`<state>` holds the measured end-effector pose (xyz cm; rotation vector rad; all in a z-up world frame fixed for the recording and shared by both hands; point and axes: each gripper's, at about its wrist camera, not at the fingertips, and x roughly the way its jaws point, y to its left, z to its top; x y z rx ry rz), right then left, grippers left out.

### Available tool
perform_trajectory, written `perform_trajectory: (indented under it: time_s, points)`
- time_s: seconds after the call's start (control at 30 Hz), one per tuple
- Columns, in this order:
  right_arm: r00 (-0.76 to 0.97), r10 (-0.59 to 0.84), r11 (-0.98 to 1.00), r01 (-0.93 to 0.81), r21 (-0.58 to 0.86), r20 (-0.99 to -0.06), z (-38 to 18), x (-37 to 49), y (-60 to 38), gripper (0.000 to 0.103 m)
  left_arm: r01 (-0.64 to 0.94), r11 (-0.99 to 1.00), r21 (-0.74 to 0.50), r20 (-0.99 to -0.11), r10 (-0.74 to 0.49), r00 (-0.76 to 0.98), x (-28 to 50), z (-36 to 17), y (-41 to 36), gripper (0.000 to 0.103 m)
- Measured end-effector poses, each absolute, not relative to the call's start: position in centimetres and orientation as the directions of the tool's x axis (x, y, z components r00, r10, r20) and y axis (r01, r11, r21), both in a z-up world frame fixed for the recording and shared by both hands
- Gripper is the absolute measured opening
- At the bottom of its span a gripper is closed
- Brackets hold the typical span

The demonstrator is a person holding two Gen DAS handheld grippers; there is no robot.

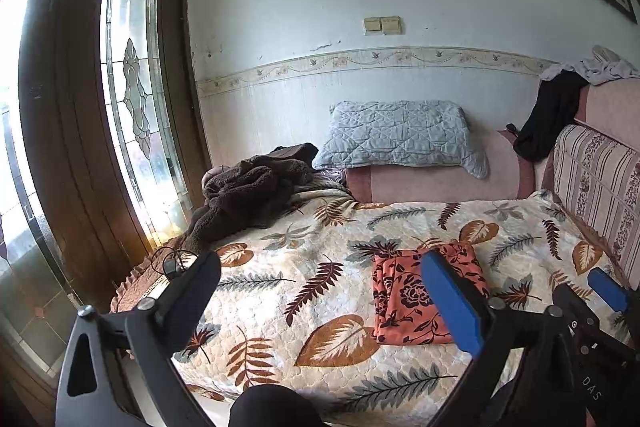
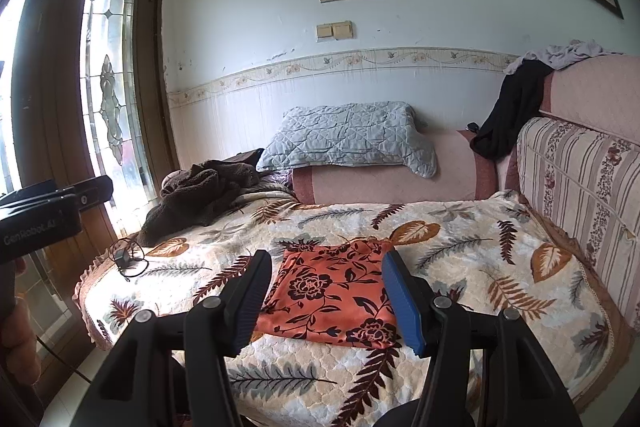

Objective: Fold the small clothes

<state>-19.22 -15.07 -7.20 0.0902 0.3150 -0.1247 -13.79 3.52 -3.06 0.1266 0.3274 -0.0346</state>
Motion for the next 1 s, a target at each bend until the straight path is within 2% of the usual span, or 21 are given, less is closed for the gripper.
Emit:
perform_trajectory:
  time_s: [0.13,0.63,1.0]
  points:
    - [0.940,-0.106,0.988,0.135,0.069,-0.325,-7.6,-18.9,-15.1,0.061,0.048,0.991,0.129,-0.307,-0.006,0.952,-13.8,-3.2,3.4,0.102]
    - [0.922,-0.122,0.984,0.161,0.076,-0.369,-8.8,-17.2,-15.5,0.061,0.080,0.992,0.102,-0.362,-0.038,0.931,-11.2,-4.8,3.3,0.102]
    - [0.914,-0.142,0.979,0.187,0.084,-0.381,-7.7,-15.9,-15.3,0.061,0.095,0.991,0.094,-0.378,-0.053,0.924,-10.2,-5.4,3.6,0.102]
